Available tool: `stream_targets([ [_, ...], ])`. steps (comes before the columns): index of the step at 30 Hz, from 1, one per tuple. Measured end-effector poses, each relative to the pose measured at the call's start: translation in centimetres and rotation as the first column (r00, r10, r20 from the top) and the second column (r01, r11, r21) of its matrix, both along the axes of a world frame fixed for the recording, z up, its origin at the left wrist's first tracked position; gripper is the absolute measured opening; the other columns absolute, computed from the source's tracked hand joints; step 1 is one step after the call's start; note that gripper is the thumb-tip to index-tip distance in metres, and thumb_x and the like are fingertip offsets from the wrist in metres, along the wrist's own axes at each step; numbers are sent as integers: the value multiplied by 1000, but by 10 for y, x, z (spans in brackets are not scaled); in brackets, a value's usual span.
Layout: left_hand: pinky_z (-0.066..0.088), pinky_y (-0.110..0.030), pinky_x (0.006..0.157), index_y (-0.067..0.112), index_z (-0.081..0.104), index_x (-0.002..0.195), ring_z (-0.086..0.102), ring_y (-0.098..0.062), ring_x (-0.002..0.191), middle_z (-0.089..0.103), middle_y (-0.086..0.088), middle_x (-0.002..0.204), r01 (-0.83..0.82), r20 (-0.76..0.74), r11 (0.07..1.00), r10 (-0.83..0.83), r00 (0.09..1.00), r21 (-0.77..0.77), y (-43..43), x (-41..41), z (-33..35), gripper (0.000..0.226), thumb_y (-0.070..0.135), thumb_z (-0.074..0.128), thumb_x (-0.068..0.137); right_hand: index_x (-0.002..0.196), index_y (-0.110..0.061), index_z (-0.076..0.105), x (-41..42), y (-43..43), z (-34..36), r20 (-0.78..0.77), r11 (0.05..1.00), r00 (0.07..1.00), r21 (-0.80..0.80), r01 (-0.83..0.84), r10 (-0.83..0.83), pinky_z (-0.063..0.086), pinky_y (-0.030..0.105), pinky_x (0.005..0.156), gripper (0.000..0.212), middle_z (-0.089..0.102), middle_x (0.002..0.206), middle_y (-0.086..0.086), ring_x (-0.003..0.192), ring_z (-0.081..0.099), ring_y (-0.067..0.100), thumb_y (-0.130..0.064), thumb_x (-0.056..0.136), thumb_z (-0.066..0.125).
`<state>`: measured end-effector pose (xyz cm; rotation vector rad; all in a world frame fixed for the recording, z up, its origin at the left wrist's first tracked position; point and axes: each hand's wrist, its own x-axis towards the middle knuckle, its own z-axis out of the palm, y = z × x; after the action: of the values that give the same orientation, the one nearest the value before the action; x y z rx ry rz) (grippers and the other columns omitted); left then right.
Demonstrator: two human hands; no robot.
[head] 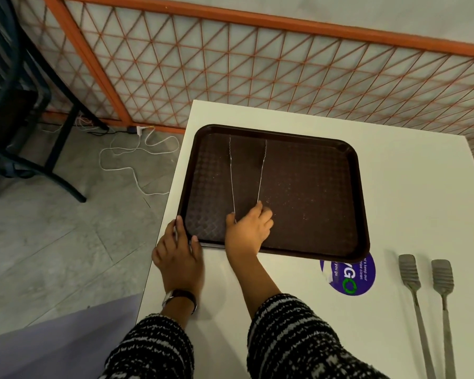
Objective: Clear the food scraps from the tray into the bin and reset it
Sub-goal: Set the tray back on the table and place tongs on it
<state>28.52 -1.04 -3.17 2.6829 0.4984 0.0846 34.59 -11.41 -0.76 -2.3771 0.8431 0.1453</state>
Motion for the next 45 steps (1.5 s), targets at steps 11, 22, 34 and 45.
stream_targets([
  [11, 31, -55, 101, 11, 39, 140, 48, -38, 118, 49, -17, 136, -6, 9, 1000, 6, 1000, -11, 1, 1, 1, 60, 39, 22, 89, 147, -5, 15, 3, 11, 0, 4, 998, 998, -3, -60, 61, 28, 37, 105, 75, 28, 144, 14, 128, 32, 28, -41, 91, 50],
  [22, 24, -51, 106, 18, 29, 144, 40, -31, 123, 41, -10, 142, -13, 35, 999, 15, 999, -47, 2, -1, -9, 57, 41, 23, 92, 146, -12, 23, -23, -36, 18, 220, 1000, 976, -9, 3, -1, 30, 42, 104, 77, 33, 143, 13, 127, 34, 29, -48, 86, 55],
  [34, 18, -46, 107, 16, 34, 142, 39, -34, 124, 33, -11, 147, 72, 140, 997, -65, 988, -42, -8, -18, -5, 51, 26, 43, 92, 134, -13, 43, -195, -244, 35, 90, 906, 996, -422, 31, 8, 29, 50, 104, 53, 42, 138, 16, 125, 38, 36, -32, 86, 57],
  [45, 31, -40, 104, 14, 54, 125, 43, -22, 123, 47, -13, 133, 414, 168, 864, -381, 909, -287, -83, -139, 14, 37, 26, 39, 93, 140, -4, 32, -250, -303, 11, -45, 942, 961, -213, 259, -275, 34, 52, 100, 73, 40, 138, 20, 122, 38, 42, -38, 83, 63],
])
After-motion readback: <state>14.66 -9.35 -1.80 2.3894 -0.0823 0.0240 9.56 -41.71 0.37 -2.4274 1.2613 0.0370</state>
